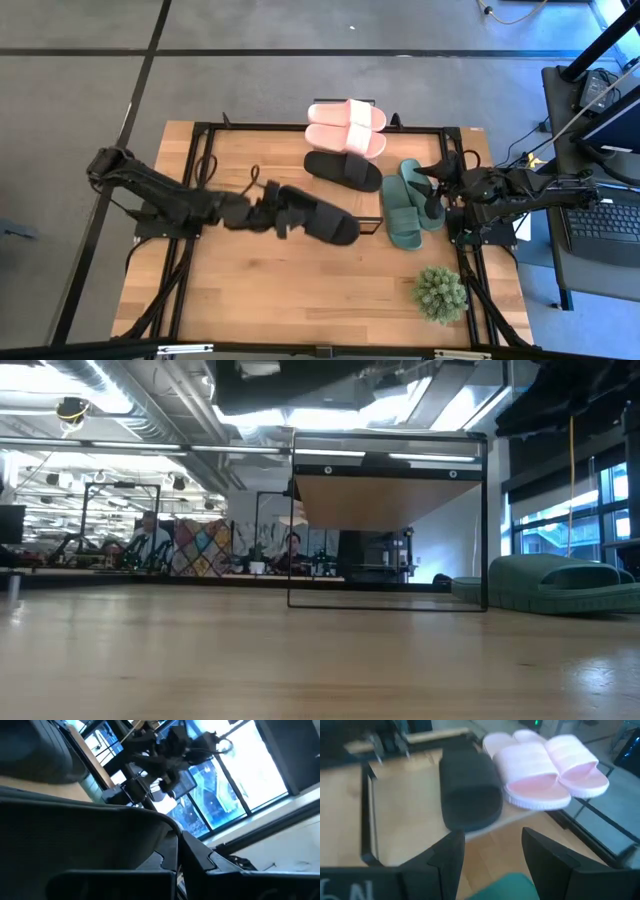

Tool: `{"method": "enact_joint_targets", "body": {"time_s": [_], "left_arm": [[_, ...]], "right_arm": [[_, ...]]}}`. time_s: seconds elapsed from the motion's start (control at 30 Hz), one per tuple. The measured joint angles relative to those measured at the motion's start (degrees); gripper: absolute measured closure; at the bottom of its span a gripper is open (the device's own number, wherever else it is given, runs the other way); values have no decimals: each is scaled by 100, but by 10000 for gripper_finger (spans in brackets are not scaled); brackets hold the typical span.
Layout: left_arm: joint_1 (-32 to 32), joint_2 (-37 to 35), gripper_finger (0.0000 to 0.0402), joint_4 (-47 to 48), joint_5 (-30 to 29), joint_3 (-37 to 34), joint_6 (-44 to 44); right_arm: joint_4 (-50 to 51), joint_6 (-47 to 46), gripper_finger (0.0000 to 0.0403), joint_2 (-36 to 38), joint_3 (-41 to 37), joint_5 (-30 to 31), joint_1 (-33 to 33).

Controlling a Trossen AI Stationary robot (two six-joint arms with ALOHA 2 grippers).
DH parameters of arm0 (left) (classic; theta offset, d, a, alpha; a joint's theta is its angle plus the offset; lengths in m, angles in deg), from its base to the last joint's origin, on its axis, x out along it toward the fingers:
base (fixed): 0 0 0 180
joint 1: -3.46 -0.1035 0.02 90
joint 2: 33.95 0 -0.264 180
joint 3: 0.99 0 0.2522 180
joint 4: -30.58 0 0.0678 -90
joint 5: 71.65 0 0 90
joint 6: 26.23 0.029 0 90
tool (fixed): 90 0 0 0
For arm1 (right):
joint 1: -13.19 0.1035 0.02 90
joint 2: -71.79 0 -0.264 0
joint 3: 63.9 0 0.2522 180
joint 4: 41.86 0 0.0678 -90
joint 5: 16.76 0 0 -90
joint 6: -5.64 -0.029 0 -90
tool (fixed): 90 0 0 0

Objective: Pick and place slides into the shelf
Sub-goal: Put the black slide on the shelf

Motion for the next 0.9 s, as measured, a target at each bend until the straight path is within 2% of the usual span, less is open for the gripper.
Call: {"method": "enact_joint_targets", "body": {"time_s": [0.17, 0.37, 0.47, 0.67, 0.9], "left_arm": [[-718, 2, 401, 29, 862, 0, 261], [-1153, 4, 401, 20, 1405, 0, 569], [-1268, 4, 401, 7, 1548, 0, 590], [-1408, 7, 401, -228, 1562, 0, 935], [-1612, 9, 401, -230, 1565, 0, 1414]], "right_arm": [[-647, -22, 205, -2, 0, -2, -1], [-1108, -18, 205, -2, 0, 0, 0], [-1330, -331, 205, -75, 0, -80, 0], [-2056, -500, 205, -684, 0, -1032, 1], [-3126, -485, 205, -1481, 0, -1059, 1]]}}
